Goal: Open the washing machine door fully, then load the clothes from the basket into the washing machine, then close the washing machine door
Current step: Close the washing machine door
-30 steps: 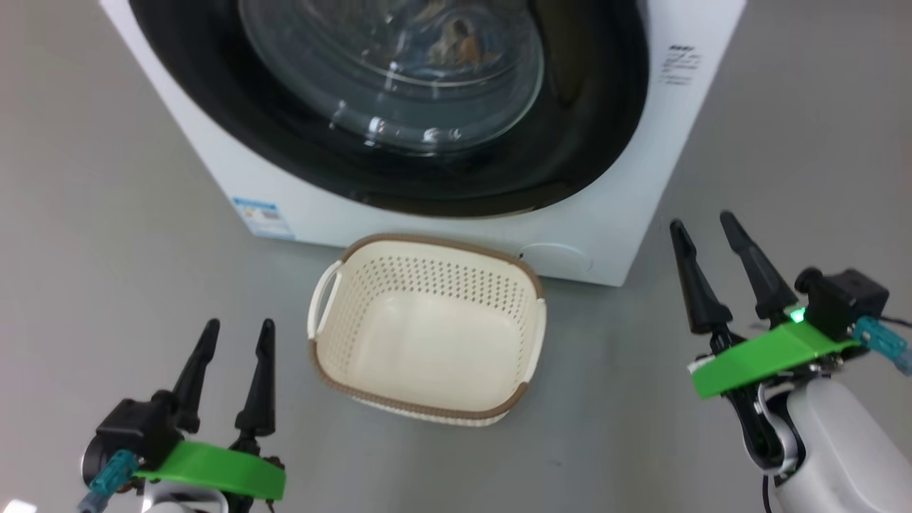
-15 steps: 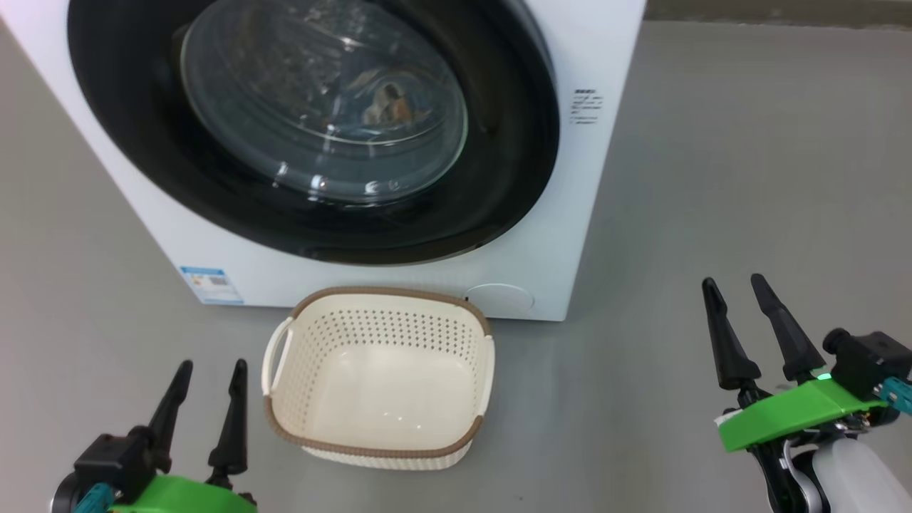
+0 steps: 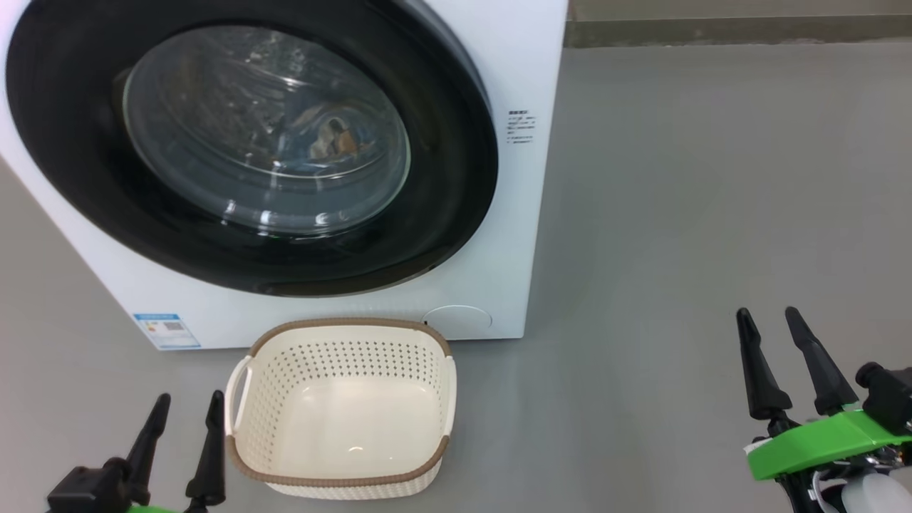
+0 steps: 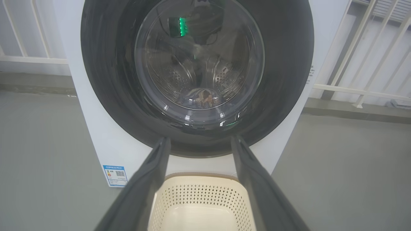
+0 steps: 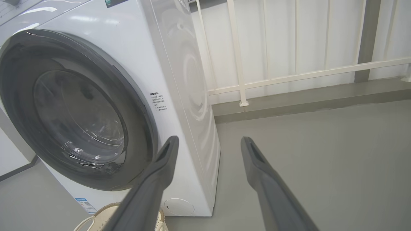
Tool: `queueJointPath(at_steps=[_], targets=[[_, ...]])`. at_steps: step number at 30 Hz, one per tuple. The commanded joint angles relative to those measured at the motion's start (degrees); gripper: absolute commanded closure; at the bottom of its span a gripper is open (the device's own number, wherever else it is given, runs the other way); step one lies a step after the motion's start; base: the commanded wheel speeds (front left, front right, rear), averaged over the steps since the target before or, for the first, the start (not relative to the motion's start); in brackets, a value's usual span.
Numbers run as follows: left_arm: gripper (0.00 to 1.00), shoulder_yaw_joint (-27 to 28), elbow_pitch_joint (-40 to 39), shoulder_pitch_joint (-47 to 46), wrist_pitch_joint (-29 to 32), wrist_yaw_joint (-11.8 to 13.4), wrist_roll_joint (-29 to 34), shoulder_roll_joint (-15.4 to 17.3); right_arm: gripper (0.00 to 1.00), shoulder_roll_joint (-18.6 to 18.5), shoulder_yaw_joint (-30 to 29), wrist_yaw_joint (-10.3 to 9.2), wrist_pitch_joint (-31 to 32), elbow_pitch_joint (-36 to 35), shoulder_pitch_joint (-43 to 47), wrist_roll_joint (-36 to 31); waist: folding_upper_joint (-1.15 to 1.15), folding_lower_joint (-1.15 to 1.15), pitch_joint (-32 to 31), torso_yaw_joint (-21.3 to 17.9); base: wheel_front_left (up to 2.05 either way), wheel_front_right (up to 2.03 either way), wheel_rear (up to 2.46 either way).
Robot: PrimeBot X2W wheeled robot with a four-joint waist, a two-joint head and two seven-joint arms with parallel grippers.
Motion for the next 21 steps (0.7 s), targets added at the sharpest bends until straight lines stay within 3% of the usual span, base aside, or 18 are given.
queueJointPath(at_steps=[1,21], targets=[[0.00,2.43,-1.76,-0.50,-0.37,-0.21,-0.09,1.64,0.00,-1.09,0.52,-0.14,-0.29,-1.60,0.12,-0.09,0.00,0.00,-0.43,-0.80,0.00,0.00,0.00],[0.00,4.88,-3.21,3.36,-0.37,-0.21,0.01,1.80,0.00,-0.48,-2.52,-0.14,-0.29,-2.85,3.80,-0.62,0.00,0.00,-1.52,-2.17,0.00,0.00,0.00]])
